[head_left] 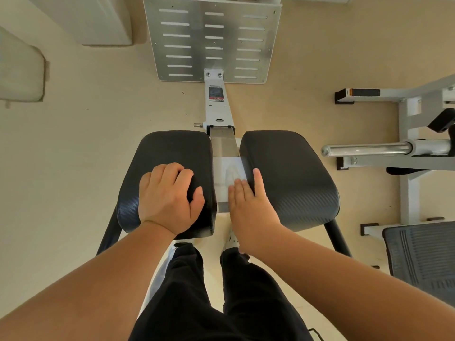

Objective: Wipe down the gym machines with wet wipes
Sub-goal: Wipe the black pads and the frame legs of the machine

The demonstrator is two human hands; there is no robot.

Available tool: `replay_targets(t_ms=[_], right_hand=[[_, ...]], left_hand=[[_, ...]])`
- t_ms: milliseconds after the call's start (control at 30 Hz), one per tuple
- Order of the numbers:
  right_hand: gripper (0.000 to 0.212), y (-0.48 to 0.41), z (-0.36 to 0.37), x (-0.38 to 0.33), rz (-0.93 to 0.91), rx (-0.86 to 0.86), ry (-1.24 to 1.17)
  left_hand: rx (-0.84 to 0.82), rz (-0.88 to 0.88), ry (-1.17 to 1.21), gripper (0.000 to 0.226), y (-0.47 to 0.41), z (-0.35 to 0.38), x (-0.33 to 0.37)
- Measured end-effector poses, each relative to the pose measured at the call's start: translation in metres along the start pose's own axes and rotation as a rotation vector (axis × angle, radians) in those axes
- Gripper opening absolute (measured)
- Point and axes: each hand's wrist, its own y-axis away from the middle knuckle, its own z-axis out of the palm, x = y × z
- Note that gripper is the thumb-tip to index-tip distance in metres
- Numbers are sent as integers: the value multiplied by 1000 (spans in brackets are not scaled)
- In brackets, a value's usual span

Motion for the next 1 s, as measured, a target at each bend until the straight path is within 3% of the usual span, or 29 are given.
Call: replay_targets(t_ms=[133, 200, 267, 300, 400, 433, 533, 667, 800, 900, 1000], right_hand=[[114, -28, -17, -1, 56, -75, -78], [133, -37, -19, 3, 7, -80, -125], [137, -39, -20, 9, -78, -70, -163], [125, -38, -23, 12, -122, -55, -178], [43, -25, -27, 17, -189, 77, -292], [30, -18, -28, 19, -187, 95, -320], [29, 1, -26, 26, -146, 78, -382], [44, 9, -31, 62, 47, 144, -757], [42, -39, -39, 120, 155, 265, -772], [46, -91, -44, 144, -16, 166, -679], [46, -131, -44, 131, -329, -93, -435]], left_hand=[[-8, 2, -2, 42, -2, 0, 2], [-3, 5, -6, 42, -1, 0, 2], [-4, 1, -10, 41, 0, 0, 2], [-11, -3, -14, 41, 0, 1, 2], [-79, -27, -32, 43, -3, 1, 3], [-115, -45, -34, 43, -4, -1, 4], [-191, -119, 9, 44, -7, -11, 6], [-328, -189, 87, 45, -43, -23, 11], [-487, -269, 0, 69, -68, -15, 12], [-518, -295, -29, 75, -70, -7, 14], [-504, -312, -33, 76, -72, -7, 14]])
